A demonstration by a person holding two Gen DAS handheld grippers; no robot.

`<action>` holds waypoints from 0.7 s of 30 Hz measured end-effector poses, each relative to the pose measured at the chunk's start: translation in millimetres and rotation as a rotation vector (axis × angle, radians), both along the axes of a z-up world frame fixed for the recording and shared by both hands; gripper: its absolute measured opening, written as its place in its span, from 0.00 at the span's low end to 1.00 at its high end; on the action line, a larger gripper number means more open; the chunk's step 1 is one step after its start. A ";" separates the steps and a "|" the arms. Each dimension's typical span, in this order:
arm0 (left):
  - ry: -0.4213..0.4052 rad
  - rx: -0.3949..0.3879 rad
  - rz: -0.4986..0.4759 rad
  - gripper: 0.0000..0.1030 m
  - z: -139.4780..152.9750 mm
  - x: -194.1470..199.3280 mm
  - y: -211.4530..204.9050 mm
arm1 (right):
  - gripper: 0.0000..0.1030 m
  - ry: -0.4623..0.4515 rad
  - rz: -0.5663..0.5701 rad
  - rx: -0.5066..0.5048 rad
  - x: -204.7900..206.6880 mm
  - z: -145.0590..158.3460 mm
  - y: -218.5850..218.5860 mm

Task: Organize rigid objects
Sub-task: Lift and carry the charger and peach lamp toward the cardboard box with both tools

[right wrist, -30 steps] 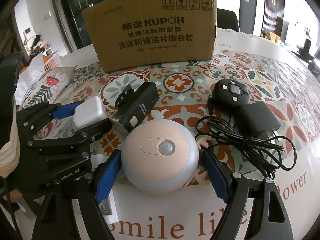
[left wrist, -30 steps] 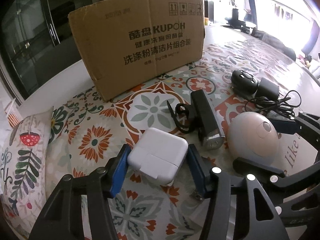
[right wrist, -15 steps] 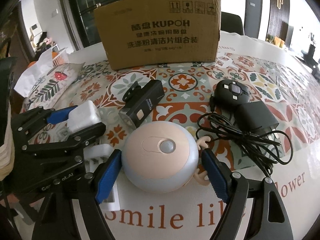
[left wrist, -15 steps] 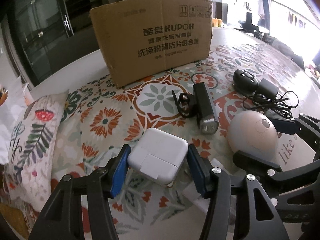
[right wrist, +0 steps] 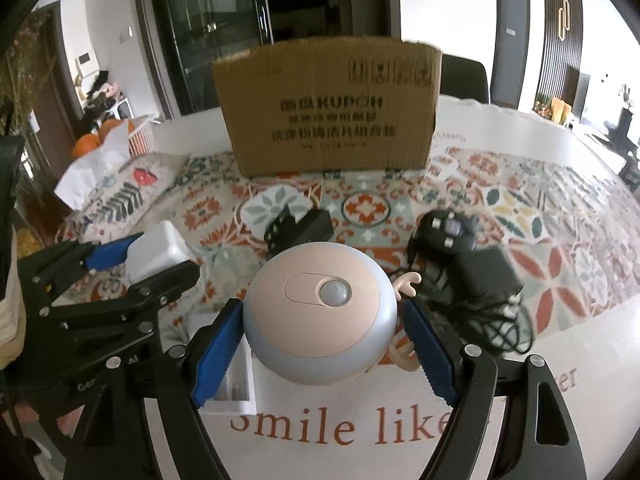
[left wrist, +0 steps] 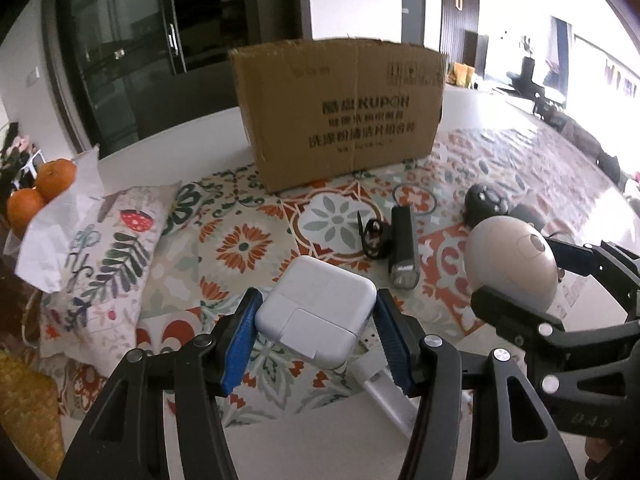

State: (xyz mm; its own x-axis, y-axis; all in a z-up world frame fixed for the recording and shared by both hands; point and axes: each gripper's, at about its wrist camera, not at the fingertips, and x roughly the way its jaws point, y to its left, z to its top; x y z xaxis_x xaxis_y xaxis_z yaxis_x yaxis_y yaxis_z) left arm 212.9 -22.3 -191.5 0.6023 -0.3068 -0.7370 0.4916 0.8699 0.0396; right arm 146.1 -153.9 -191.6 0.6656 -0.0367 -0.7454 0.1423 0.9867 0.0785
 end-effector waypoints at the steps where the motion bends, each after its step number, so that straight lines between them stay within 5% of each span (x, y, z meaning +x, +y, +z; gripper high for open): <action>1: -0.005 -0.005 0.007 0.55 4.5 -2.0 0.3 | 0.79 -0.012 0.000 -0.005 -0.9 6.1 -1.3; 21: -0.092 -0.076 0.149 0.55 94.5 -22.8 -16.2 | 0.79 -0.167 0.010 -0.046 -14.8 95.8 -30.8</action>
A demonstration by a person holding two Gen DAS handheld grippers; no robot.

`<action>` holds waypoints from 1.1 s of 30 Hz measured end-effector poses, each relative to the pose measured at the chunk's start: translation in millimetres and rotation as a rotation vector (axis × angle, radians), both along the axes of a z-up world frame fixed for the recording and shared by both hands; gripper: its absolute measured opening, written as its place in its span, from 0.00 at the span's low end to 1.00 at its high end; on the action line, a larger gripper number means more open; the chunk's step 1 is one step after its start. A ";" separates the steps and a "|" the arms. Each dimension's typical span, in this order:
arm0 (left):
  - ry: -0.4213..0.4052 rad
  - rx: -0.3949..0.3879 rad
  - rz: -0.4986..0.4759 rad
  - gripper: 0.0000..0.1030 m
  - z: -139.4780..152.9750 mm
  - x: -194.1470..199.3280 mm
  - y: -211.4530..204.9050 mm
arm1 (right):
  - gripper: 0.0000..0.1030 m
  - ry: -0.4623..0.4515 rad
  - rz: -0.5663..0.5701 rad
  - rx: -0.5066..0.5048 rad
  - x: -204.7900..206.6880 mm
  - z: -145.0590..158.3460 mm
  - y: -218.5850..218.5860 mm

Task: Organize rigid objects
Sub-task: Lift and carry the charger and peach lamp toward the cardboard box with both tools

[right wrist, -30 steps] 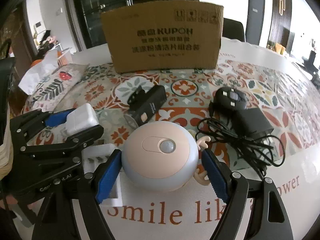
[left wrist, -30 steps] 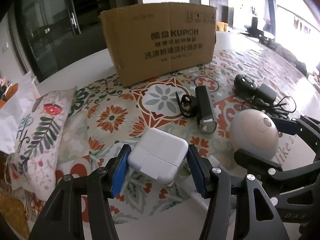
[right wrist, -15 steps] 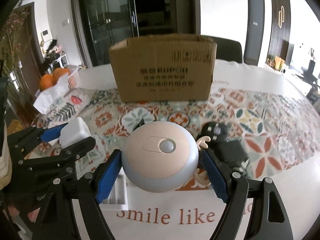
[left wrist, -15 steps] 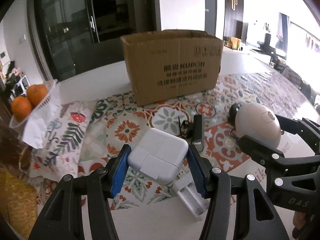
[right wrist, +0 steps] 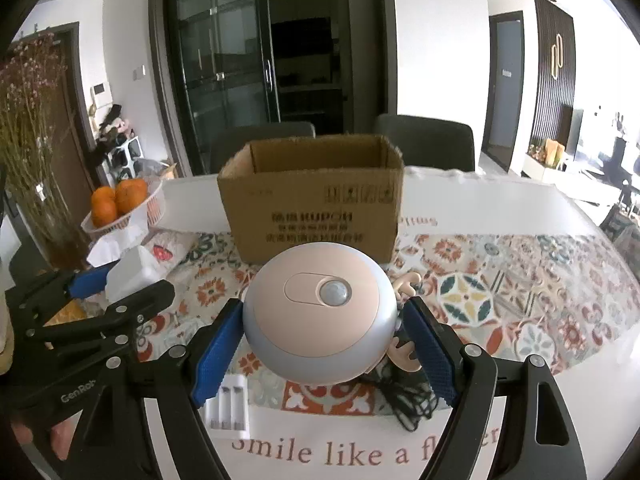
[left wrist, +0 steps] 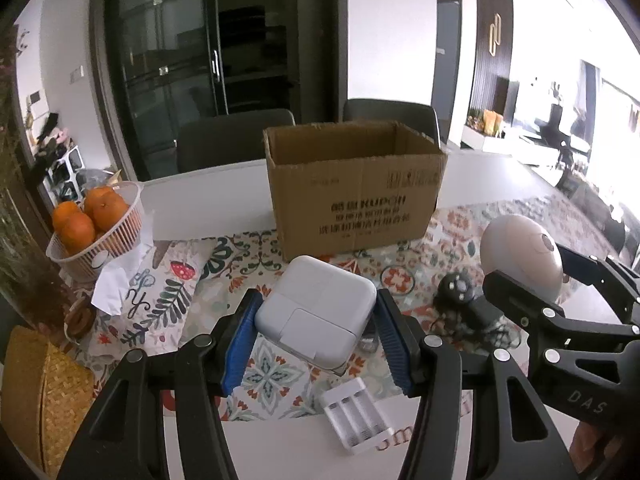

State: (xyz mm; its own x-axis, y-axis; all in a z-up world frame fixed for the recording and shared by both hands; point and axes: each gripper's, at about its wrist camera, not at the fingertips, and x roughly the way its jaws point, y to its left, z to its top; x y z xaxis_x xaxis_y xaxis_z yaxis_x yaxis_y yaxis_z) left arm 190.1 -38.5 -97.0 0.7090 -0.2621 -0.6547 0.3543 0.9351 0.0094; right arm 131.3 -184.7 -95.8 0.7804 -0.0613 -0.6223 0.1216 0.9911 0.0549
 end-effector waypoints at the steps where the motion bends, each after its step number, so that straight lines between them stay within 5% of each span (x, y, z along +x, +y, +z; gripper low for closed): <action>1: -0.003 -0.003 0.009 0.55 3.7 -0.5 -0.5 | 0.79 -0.006 0.003 -0.002 -0.4 3.7 -1.5; 20: -0.092 -0.038 0.112 0.55 75.6 7.0 -7.7 | 0.79 -0.114 0.047 -0.022 23.1 78.5 -23.2; 33: -0.097 -0.039 0.105 0.55 101.9 52.1 -27.1 | 0.79 -0.111 0.042 -0.014 68.9 103.2 -44.3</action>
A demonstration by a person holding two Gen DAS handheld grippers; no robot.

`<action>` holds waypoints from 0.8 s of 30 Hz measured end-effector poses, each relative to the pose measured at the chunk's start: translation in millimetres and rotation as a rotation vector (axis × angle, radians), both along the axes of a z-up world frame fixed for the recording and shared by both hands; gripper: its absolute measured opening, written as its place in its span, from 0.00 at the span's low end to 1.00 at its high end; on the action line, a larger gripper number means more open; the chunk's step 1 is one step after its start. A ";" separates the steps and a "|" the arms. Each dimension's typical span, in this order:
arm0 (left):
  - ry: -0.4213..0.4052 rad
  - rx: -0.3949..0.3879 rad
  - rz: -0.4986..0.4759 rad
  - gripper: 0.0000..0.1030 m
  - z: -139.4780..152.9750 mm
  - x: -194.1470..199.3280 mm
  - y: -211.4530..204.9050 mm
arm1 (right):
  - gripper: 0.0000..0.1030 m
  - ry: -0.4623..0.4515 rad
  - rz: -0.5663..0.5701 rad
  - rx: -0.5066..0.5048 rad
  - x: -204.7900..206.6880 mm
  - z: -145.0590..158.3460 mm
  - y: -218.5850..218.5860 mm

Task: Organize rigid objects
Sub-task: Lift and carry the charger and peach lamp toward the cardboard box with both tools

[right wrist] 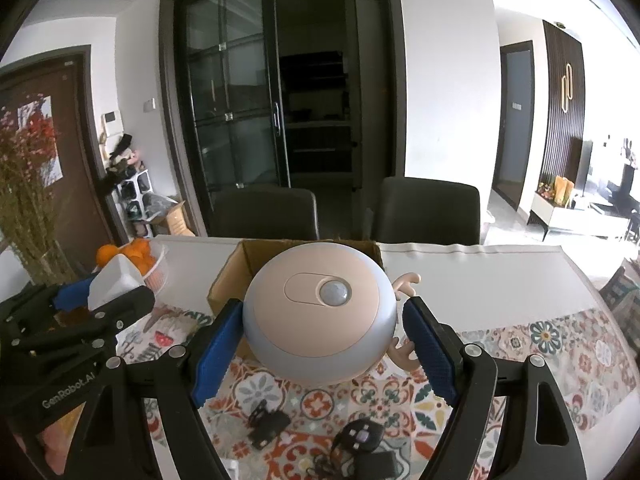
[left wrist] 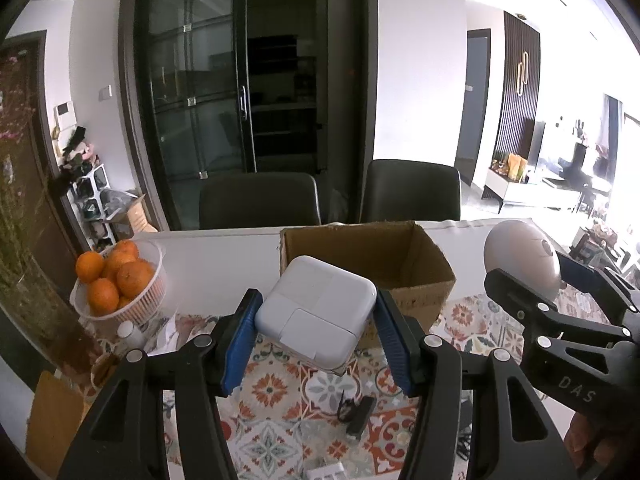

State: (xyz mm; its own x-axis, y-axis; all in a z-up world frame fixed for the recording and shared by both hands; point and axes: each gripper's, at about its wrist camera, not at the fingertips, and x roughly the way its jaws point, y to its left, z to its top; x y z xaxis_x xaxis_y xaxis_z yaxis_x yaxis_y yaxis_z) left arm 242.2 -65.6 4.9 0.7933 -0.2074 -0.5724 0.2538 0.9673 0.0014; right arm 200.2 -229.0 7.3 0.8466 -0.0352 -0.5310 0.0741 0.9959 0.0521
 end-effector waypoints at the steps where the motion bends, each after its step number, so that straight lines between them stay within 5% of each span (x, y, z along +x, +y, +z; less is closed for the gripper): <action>1: 0.003 -0.001 -0.004 0.55 0.6 5.3 -1.4 | 0.79 0.001 0.001 0.002 5.0 0.8 -1.5; 11: 0.040 0.008 -0.042 0.55 1.0 60.5 -13.9 | 0.79 0.034 0.025 0.021 56.2 3.4 -12.8; 24: 0.136 0.041 -0.055 0.55 -15.0 132.6 -29.4 | 0.79 0.231 0.069 0.078 144.6 -30.4 -30.6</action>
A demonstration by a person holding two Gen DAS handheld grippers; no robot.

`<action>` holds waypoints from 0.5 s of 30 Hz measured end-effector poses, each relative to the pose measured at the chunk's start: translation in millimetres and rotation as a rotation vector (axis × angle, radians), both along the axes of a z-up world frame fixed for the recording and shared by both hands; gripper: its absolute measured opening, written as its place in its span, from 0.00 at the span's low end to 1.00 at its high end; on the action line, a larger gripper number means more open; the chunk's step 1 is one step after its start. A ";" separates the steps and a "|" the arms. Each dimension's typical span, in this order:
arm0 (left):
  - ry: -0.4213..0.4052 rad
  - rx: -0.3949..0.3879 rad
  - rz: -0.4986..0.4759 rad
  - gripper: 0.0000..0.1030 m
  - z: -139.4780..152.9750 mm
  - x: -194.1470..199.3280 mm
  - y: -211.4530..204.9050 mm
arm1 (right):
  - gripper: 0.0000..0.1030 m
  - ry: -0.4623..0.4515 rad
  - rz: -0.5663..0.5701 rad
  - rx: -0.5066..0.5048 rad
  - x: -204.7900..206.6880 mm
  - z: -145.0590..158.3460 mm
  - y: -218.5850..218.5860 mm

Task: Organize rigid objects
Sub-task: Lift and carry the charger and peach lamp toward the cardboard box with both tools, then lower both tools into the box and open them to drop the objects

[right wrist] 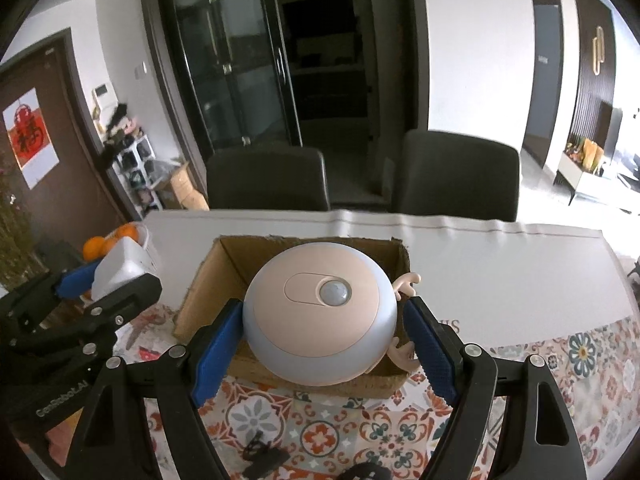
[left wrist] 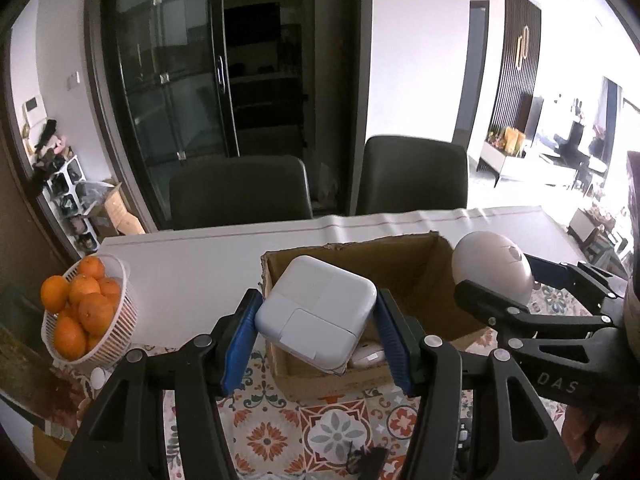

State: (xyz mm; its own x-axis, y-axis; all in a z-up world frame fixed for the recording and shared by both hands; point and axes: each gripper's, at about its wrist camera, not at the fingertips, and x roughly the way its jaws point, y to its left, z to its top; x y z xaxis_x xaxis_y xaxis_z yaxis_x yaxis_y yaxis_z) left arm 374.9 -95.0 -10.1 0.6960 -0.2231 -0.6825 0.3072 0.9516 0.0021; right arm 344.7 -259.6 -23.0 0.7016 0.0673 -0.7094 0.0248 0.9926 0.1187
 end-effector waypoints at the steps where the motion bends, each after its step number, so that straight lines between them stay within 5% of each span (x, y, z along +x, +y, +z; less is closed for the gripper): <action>1: 0.010 0.000 -0.002 0.55 -2.1 4.3 -1.2 | 0.79 0.014 0.000 0.001 5.4 -3.1 -1.6; 15: 0.203 0.071 -0.052 0.55 -56.2 64.7 -23.7 | 0.79 0.201 0.055 -0.032 65.8 -49.4 -8.2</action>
